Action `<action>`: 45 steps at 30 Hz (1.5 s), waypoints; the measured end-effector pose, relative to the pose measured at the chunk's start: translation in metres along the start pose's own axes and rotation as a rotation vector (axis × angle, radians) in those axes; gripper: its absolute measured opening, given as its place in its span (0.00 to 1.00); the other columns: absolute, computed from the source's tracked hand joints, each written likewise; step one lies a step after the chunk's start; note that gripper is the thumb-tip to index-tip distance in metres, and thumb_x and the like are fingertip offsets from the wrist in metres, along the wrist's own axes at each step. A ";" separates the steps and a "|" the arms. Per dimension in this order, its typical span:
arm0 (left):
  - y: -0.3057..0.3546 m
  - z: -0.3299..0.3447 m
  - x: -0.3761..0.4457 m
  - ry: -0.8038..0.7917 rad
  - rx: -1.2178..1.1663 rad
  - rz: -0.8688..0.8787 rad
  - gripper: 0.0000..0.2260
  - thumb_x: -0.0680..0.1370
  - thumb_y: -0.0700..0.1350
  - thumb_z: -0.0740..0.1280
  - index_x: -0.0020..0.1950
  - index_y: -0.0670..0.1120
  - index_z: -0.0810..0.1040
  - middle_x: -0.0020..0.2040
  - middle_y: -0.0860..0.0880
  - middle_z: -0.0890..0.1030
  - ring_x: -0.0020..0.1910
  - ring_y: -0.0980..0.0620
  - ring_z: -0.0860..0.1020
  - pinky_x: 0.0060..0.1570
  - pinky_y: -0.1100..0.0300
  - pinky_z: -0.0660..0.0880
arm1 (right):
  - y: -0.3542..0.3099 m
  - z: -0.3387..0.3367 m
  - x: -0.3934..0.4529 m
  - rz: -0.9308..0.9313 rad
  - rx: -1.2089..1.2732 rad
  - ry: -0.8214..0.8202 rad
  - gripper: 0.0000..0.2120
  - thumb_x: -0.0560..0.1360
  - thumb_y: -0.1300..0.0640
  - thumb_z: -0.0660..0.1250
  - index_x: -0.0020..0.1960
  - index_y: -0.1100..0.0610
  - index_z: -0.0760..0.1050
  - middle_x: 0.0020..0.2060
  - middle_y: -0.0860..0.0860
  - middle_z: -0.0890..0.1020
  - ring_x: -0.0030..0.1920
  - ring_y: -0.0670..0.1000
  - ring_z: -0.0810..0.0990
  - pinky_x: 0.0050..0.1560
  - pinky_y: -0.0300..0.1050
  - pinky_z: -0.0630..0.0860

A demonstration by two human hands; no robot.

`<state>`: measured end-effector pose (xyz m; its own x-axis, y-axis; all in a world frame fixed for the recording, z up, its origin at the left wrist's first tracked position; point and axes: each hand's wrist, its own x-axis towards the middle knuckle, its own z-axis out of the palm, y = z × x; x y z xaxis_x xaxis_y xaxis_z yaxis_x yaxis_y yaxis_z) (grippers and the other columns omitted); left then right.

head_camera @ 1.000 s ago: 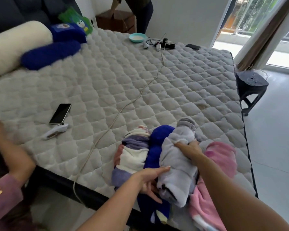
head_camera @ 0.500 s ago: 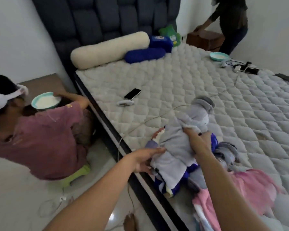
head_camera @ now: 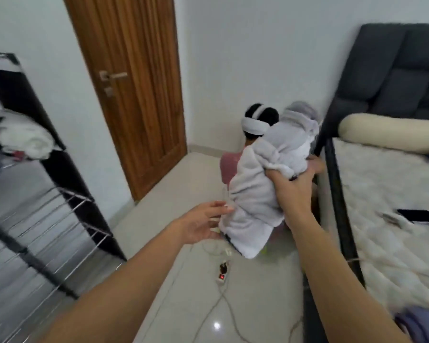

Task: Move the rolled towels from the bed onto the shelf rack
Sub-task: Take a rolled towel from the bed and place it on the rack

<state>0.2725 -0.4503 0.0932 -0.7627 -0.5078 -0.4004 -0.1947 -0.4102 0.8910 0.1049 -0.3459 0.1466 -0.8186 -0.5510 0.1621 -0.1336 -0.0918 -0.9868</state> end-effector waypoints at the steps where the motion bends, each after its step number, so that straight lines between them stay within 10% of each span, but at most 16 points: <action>1: 0.003 -0.029 -0.016 0.055 -0.018 0.018 0.09 0.76 0.44 0.69 0.55 0.47 0.75 0.47 0.47 0.80 0.45 0.49 0.78 0.43 0.53 0.79 | -0.005 0.036 -0.005 -0.019 0.001 -0.065 0.36 0.67 0.51 0.77 0.69 0.53 0.62 0.62 0.48 0.76 0.60 0.50 0.77 0.62 0.48 0.74; 7: 0.001 -0.195 -0.125 0.372 -0.133 0.084 0.16 0.71 0.44 0.74 0.58 0.48 0.77 0.54 0.46 0.81 0.55 0.43 0.79 0.55 0.43 0.77 | -0.034 0.236 -0.075 -0.129 0.028 -0.481 0.38 0.68 0.52 0.77 0.71 0.54 0.61 0.61 0.47 0.74 0.57 0.48 0.76 0.56 0.42 0.73; 19: -0.047 -0.362 -0.294 0.892 -0.425 0.263 0.18 0.72 0.43 0.72 0.61 0.49 0.76 0.51 0.44 0.83 0.49 0.43 0.81 0.46 0.49 0.79 | -0.067 0.502 -0.226 -0.262 0.055 -1.200 0.45 0.66 0.50 0.78 0.75 0.51 0.56 0.59 0.45 0.72 0.61 0.48 0.74 0.57 0.38 0.69; 24: -0.047 -0.421 -0.313 1.055 -0.504 0.301 0.15 0.75 0.43 0.68 0.62 0.48 0.76 0.54 0.43 0.82 0.53 0.40 0.80 0.59 0.40 0.76 | -0.061 0.598 -0.251 -0.381 0.018 -1.351 0.43 0.65 0.46 0.77 0.72 0.53 0.59 0.64 0.51 0.76 0.64 0.55 0.76 0.61 0.46 0.73; 32: -0.005 -0.505 -0.310 1.176 -0.604 0.377 0.18 0.72 0.52 0.70 0.59 0.47 0.77 0.54 0.42 0.80 0.50 0.42 0.79 0.52 0.47 0.78 | -0.085 0.737 -0.263 -0.555 -0.157 -1.435 0.40 0.69 0.41 0.70 0.72 0.54 0.55 0.64 0.58 0.72 0.61 0.62 0.75 0.59 0.58 0.75; 45: 0.044 -0.574 -0.330 1.195 -0.546 0.212 0.18 0.76 0.49 0.69 0.62 0.41 0.76 0.53 0.38 0.77 0.53 0.38 0.77 0.44 0.45 0.81 | -0.093 0.831 -0.264 -0.321 -0.543 -1.537 0.45 0.74 0.43 0.66 0.79 0.60 0.45 0.76 0.60 0.61 0.74 0.61 0.65 0.73 0.53 0.64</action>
<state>0.8693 -0.7357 0.1418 0.3143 -0.8325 -0.4562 0.3443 -0.3478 0.8721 0.7975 -0.8813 0.1965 0.5136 -0.8482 -0.1299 -0.6132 -0.2568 -0.7471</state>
